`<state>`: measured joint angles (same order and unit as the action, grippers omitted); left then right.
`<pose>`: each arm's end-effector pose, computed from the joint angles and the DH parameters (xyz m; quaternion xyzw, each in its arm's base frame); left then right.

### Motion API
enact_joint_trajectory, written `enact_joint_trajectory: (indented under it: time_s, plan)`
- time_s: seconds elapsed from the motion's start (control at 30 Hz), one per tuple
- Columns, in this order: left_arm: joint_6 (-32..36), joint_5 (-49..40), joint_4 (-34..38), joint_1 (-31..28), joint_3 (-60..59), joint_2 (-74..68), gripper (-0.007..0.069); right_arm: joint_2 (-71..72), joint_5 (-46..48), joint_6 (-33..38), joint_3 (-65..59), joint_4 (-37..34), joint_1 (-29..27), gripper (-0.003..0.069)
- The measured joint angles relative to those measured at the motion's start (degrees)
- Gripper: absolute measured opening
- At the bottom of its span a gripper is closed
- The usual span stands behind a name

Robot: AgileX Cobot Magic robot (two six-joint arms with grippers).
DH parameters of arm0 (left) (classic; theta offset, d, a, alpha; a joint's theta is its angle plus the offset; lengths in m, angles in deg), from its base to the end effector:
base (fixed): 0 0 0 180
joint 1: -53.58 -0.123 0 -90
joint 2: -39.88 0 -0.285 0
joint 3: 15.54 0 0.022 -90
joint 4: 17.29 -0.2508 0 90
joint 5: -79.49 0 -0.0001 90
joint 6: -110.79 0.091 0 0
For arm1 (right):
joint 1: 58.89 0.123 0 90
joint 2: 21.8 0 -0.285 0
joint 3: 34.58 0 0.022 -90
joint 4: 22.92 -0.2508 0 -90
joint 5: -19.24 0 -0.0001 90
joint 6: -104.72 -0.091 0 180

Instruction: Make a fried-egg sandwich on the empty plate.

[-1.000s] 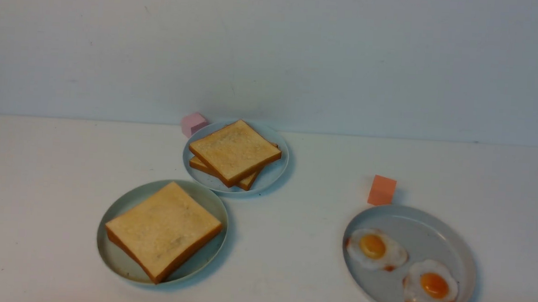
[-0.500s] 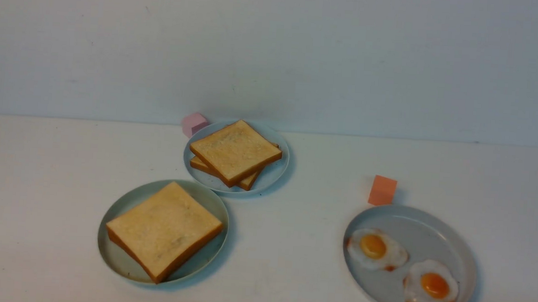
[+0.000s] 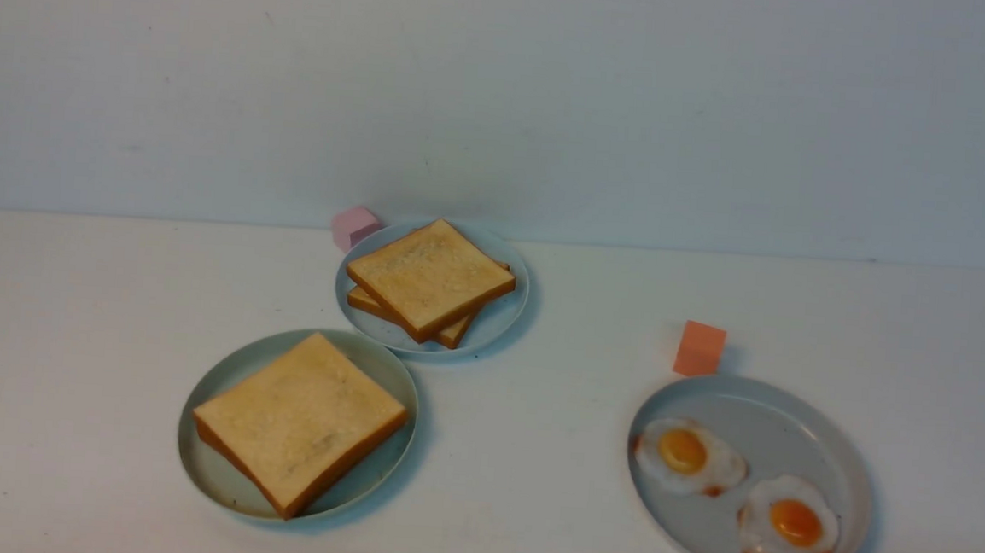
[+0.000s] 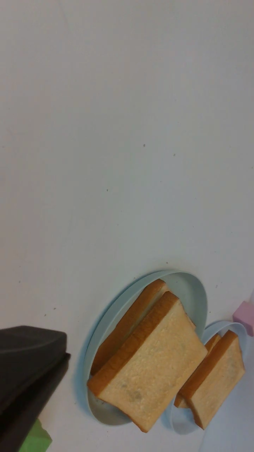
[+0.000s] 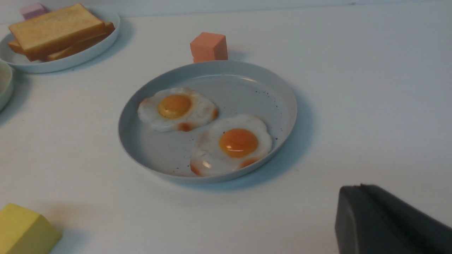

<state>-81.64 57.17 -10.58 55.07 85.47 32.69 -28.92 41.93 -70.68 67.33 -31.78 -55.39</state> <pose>0.0521 -0.0054 0.1686 -0.1080 0.8035 -0.1200 0.5729 0.0514 0.0086 0.1735 -0.0169 0.8069 0.0604 0.5873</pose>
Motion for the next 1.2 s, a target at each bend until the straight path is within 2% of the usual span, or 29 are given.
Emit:
enact_joint_trajectory:
  time_s: [1.2]
  plan:
    - [-0.2, -0.1, 0.0, -0.3, 0.0, 0.0, -0.0009, 0.0, 0.0, 0.0, 0.0, 0.0, 0.0, 0.0042]
